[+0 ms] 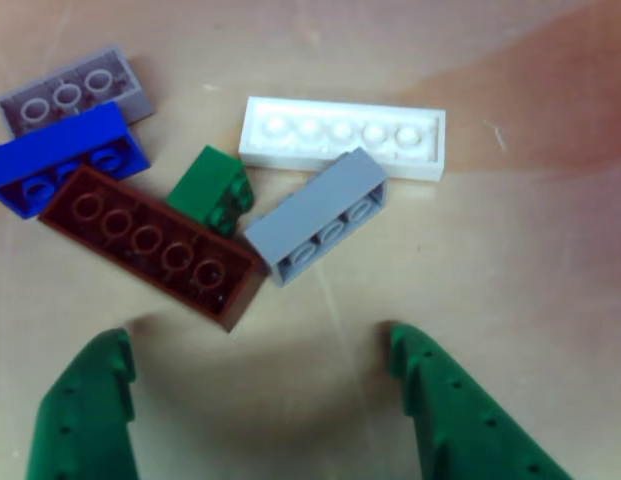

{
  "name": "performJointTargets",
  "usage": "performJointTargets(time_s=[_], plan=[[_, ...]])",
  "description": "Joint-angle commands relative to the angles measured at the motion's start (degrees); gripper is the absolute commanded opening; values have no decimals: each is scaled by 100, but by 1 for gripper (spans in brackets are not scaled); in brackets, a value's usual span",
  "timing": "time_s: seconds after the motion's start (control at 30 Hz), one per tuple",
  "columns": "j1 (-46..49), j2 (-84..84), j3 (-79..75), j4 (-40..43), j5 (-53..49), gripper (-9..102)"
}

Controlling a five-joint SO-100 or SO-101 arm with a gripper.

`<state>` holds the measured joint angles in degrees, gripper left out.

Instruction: Put all lego bricks in the bin.

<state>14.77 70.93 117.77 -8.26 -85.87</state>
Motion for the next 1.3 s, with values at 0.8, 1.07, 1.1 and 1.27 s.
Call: performJointTargets(time_s=[0.8, 1.07, 1.1, 1.27], plan=[[-773, -272, -659, -976, -378, 22], [-791, -132, -105, -1169, -677, 15], [-782, -79, 53, -1239, -765, 14], [-721, -62, 431, -1468, -976, 13]])
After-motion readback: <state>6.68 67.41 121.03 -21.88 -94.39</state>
